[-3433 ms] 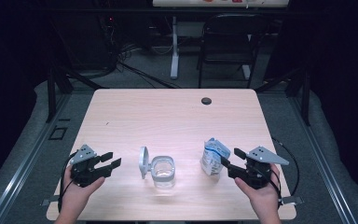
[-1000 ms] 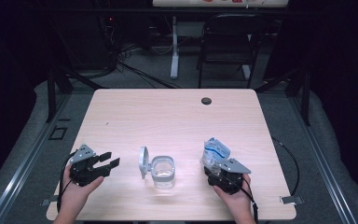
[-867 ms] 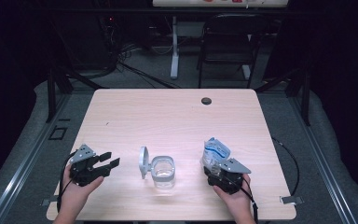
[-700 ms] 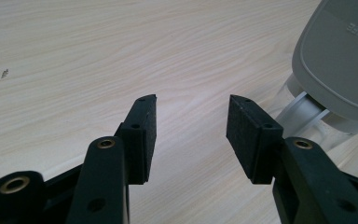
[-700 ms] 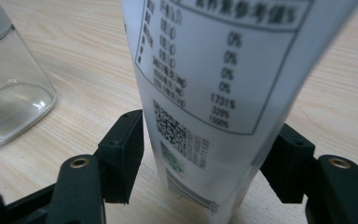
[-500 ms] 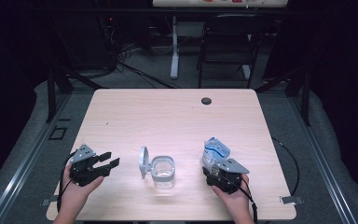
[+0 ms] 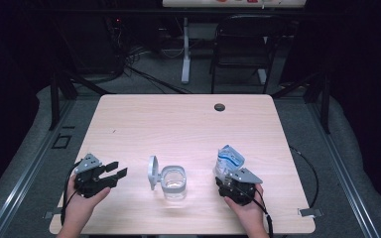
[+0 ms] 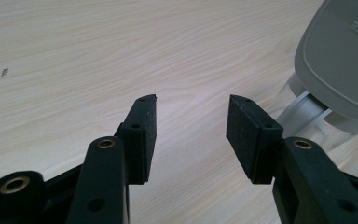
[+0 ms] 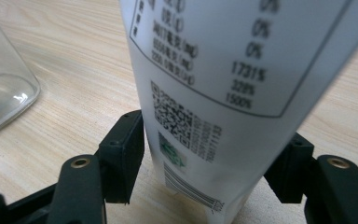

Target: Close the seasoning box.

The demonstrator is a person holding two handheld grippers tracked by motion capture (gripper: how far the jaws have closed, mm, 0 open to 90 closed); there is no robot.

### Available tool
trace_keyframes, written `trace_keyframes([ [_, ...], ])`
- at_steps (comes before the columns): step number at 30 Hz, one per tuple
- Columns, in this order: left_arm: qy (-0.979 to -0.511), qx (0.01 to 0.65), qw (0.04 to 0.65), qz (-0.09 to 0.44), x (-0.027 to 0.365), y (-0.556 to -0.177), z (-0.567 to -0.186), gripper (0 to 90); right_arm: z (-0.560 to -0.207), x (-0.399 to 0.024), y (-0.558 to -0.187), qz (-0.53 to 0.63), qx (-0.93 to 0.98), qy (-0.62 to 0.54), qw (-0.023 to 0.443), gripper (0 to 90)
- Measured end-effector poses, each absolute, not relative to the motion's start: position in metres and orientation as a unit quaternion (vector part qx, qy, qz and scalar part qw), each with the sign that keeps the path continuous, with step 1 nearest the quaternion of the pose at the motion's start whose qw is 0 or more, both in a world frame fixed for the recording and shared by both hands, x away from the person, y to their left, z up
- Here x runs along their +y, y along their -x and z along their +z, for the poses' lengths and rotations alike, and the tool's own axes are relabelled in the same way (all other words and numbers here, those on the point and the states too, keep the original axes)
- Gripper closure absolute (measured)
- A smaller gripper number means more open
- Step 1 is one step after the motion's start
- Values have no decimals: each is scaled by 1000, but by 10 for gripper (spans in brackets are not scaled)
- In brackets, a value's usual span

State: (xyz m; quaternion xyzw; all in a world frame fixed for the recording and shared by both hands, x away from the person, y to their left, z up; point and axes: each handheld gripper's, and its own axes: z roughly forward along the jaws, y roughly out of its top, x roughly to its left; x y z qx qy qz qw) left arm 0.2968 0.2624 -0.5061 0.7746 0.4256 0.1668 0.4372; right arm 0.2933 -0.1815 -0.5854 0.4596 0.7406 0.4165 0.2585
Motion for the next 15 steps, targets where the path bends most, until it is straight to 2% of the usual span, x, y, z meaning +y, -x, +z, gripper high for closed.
trace_keyframes([
  [15,-775,426,437,167,262,-297,-507,532,-585,-182,-295,419,736,-464,259,421],
])
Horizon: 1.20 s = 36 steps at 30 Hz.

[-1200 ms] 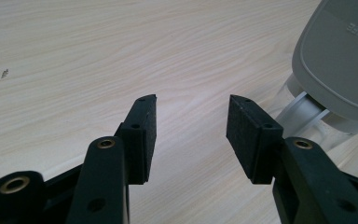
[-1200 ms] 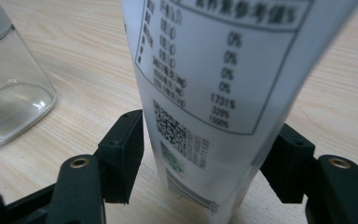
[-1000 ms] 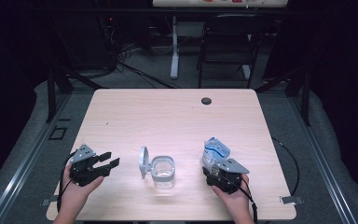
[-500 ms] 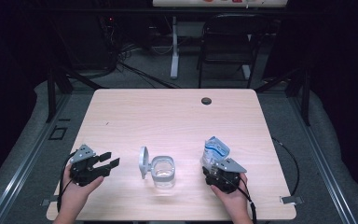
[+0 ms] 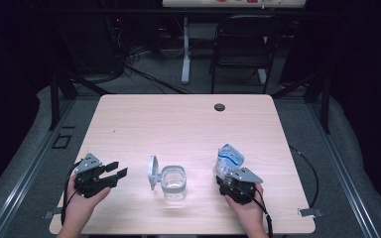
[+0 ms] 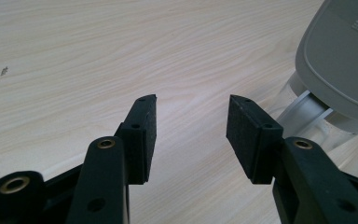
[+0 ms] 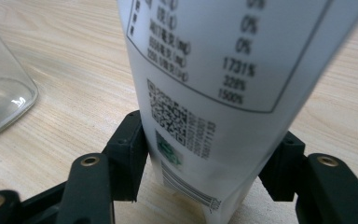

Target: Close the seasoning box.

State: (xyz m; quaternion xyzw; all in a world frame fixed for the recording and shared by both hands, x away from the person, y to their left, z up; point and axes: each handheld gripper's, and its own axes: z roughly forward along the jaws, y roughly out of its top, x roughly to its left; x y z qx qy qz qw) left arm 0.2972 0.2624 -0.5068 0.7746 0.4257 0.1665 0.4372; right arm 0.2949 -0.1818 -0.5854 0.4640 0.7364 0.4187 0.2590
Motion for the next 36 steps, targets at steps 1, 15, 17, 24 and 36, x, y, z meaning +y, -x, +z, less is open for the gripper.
trace_keyframes([
  [1,-773,427,438,167,262,-297,-507,532,-585,-182,-295,418,737,-463,259,421],
  [15,-772,428,440,167,263,-297,-507,532,-585,-183,-296,416,743,-457,258,429],
  [17,-773,427,439,167,263,-297,-507,532,-585,-183,-296,416,743,-456,258,429],
  [24,-773,428,437,167,263,-297,-508,532,-585,-183,-296,417,744,-454,259,435],
  [36,-773,428,437,167,263,-297,-508,532,-585,-181,-295,419,741,-455,261,444],
])
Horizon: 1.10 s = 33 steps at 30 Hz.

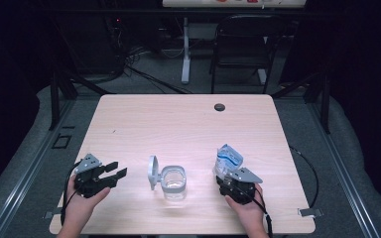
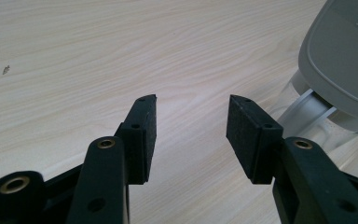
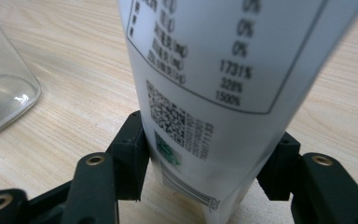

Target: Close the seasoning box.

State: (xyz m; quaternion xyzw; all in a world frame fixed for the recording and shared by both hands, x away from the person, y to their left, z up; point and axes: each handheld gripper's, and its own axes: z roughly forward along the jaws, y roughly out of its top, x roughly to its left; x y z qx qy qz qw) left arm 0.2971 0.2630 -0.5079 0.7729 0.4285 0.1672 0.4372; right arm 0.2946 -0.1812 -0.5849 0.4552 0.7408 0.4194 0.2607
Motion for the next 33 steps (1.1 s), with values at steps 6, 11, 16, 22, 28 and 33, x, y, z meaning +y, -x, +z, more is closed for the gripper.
trace_keyframes([
  [6,-773,429,437,168,263,-297,-508,532,-585,-181,-295,419,744,-451,261,447],
  [11,-772,429,438,168,262,-297,-508,532,-583,-182,-294,410,755,-441,261,451],
  [16,-772,428,438,168,263,-297,-508,532,-583,-181,-295,414,753,-440,262,452],
  [22,-772,429,437,167,263,-297,-508,532,-581,-184,-294,404,756,-442,264,452],
  [28,-775,429,434,166,264,-297,-508,532,-579,-184,-294,415,749,-443,267,453],
  [33,-773,431,435,166,264,-297,-508,532,-574,-185,-293,417,746,-439,278,452],
])
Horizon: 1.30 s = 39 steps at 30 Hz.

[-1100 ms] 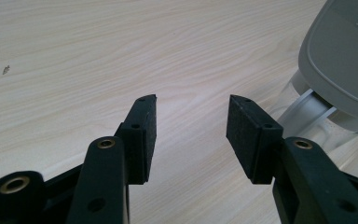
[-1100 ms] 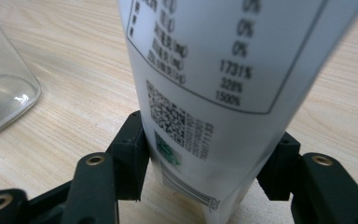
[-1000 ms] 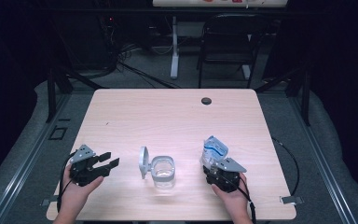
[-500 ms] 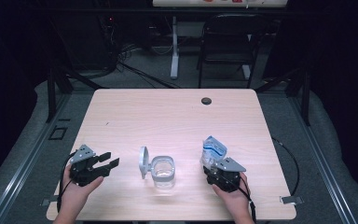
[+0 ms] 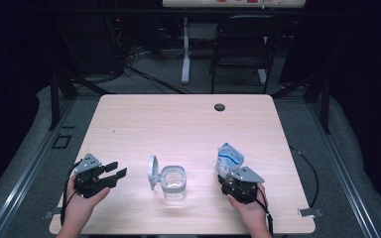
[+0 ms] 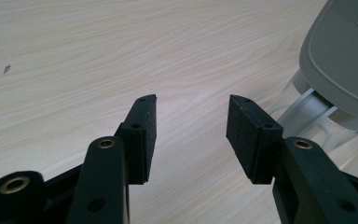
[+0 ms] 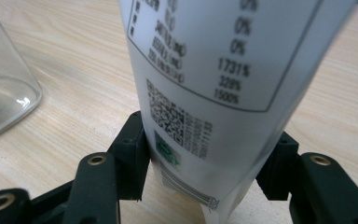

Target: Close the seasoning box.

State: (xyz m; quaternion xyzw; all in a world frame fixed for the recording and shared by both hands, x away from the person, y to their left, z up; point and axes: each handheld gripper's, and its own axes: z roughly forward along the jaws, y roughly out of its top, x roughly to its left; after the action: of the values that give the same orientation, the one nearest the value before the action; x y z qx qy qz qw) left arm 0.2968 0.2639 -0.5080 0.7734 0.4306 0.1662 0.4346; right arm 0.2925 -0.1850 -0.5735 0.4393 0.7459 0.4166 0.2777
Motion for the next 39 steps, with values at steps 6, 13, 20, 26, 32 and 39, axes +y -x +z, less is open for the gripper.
trace_keyframes([
  [6,-774,429,436,166,264,-297,-508,532,-568,-185,-290,414,748,-431,288,453],
  [13,-775,430,433,166,265,-297,-508,532,-562,-183,-288,419,747,-426,293,453],
  [20,-772,430,437,170,265,-297,-509,532,-556,-181,-285,414,751,-412,308,453],
  [26,-772,430,436,169,265,-297,-509,532,-553,-179,-284,417,750,-408,313,453],
  [32,-772,430,438,168,266,-297,-508,532,-550,-177,-282,421,749,-405,314,453],
  [39,-768,432,442,170,268,-296,-505,532,-540,-175,-280,423,752,-395,316,452],
])
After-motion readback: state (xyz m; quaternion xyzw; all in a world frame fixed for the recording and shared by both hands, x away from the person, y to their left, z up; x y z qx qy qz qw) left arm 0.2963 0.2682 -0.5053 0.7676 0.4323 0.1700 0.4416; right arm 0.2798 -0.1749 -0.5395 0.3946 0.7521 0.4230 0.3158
